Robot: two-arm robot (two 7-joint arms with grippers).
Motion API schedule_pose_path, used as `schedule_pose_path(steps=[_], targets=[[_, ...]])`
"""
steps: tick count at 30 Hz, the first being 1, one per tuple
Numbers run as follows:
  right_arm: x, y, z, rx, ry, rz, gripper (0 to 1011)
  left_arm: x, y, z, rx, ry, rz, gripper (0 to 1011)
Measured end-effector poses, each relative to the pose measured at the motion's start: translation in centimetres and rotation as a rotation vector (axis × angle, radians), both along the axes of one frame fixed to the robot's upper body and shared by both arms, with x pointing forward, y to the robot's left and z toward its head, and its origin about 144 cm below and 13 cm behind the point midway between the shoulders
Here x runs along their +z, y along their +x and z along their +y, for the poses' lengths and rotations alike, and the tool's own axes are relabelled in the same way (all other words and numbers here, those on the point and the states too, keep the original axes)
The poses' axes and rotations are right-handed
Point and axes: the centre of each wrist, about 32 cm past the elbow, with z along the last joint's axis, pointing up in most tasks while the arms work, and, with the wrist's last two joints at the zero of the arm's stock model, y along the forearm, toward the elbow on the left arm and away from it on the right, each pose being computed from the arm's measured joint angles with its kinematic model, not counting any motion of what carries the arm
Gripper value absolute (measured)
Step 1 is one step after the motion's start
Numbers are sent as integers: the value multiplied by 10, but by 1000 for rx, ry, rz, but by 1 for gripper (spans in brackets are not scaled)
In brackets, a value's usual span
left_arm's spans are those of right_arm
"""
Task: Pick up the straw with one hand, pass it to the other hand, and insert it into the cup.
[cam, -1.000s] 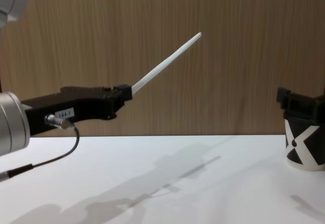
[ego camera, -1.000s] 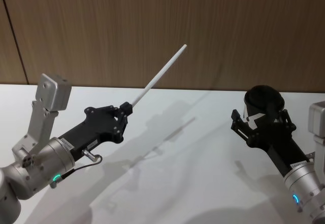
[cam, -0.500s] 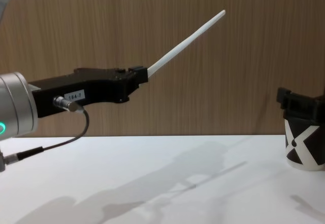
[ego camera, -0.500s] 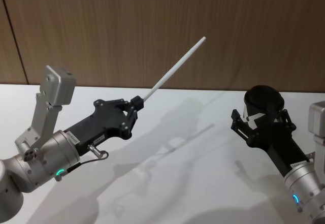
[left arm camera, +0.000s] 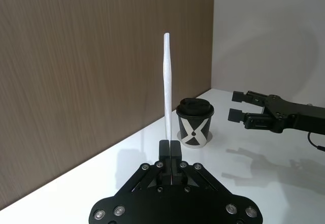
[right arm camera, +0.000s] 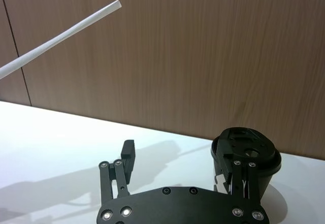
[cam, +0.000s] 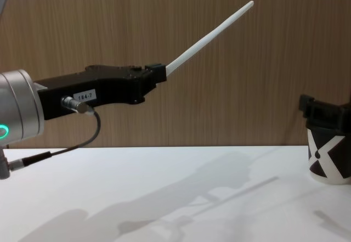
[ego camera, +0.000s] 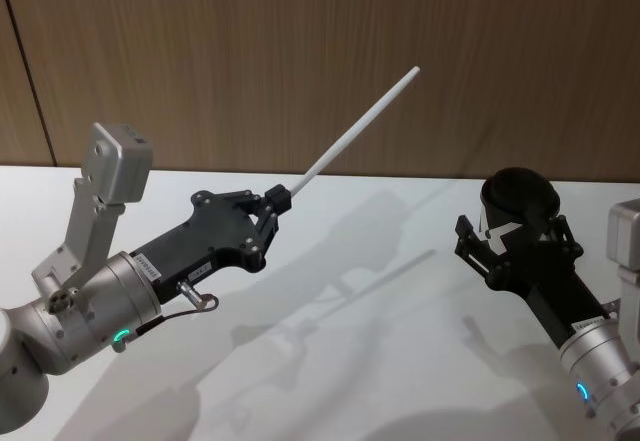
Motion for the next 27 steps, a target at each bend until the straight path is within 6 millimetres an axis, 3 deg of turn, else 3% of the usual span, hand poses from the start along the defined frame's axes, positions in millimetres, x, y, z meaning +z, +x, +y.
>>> schedule_pose_path(steps=[17,27], targets=[[3,1,-1,13,7,-6,1001,1,0,-1,-10,-1,-6,12],[17,5,-6,84,56,-36,1001,2,0,-1,-13,-1,-7,12]])
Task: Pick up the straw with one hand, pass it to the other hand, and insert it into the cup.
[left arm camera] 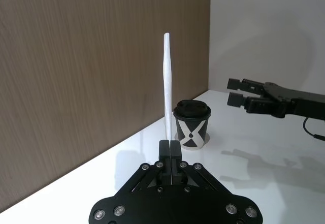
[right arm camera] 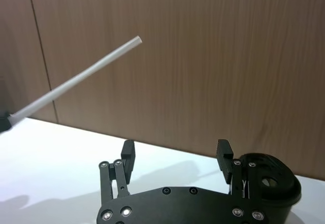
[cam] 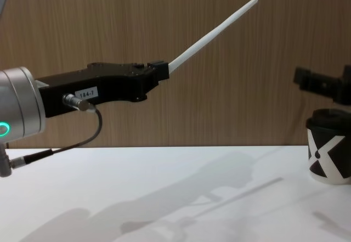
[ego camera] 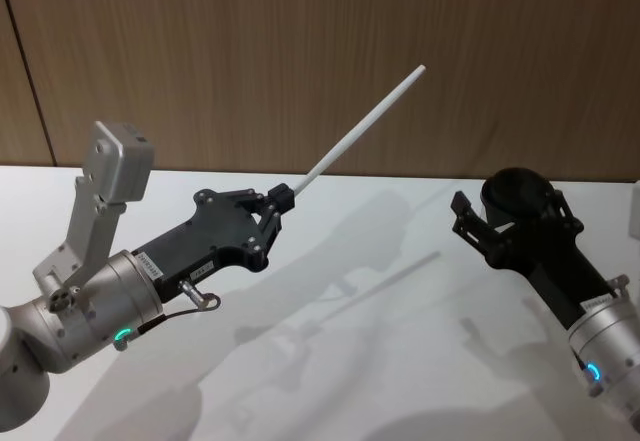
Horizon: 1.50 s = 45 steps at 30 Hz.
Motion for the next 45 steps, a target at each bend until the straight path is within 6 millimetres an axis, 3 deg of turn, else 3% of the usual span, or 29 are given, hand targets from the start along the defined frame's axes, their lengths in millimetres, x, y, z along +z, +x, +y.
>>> schedule_pose_path(steps=[18,45], targets=[[33,1,-8,162,149,31,1001,0,0,0,-1,0,0,12],[73,16,-7,343,438,300,1001,0,0,0,0,0,0,12]])
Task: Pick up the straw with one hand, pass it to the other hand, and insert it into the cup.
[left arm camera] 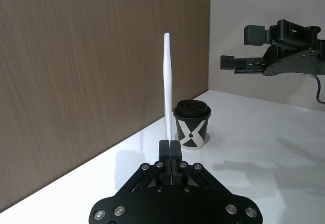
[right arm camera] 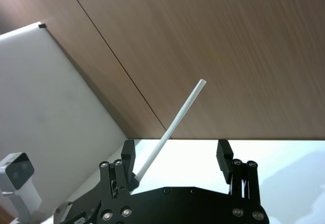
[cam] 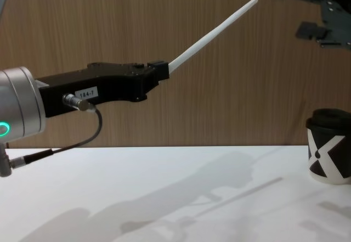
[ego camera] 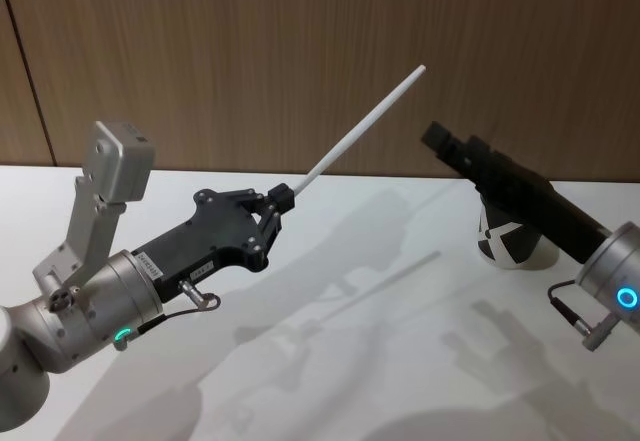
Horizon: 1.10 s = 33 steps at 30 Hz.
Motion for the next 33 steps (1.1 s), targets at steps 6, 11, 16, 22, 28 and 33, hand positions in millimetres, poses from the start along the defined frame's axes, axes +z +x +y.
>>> schedule_pose_path(steps=[6,11,16,22,28,33], targets=[[5,4,5,25,26,36,1001,0,0,0,0,0,0,12],[8,6,9,43,42,58,1001,0,0,0,0,0,0,12],[11,8,15,62,55,79,1001,0,0,0,0,0,0,11],[14,10,21,80,67,108,1001,0,0,0,0,0,0,12],[16,14,28,90,76,137,1001,0,0,0,0,0,0,12],[17,18,33,94,78,160,1001,0,0,0,0,0,0,12]])
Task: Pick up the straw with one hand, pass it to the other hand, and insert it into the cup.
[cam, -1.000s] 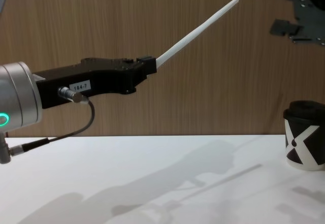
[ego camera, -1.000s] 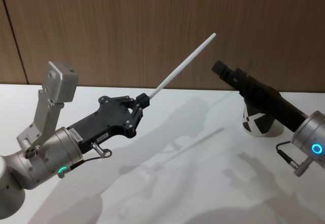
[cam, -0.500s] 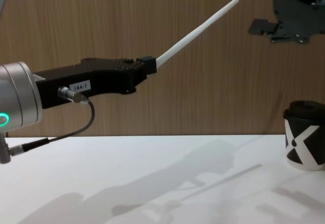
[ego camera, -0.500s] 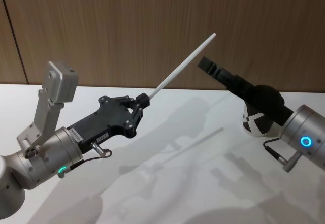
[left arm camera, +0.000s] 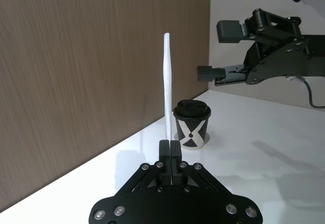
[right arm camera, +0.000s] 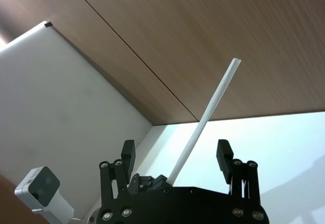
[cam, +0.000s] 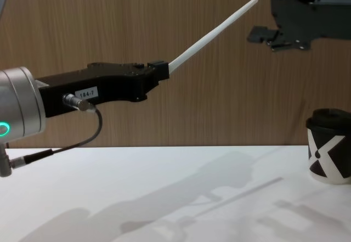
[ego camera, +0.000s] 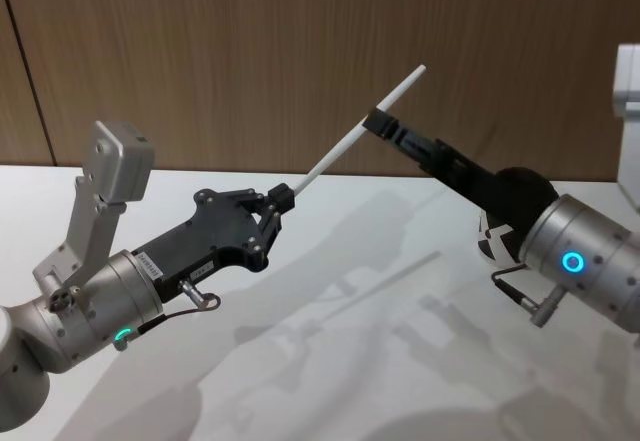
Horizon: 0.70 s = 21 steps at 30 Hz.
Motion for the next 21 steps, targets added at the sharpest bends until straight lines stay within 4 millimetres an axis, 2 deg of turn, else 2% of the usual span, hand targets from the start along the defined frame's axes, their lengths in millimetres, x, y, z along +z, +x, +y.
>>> schedule_pose_path(steps=[21], targets=[[5,24,24,10,11,50,1001,0,0,0,0,0,0,12]])
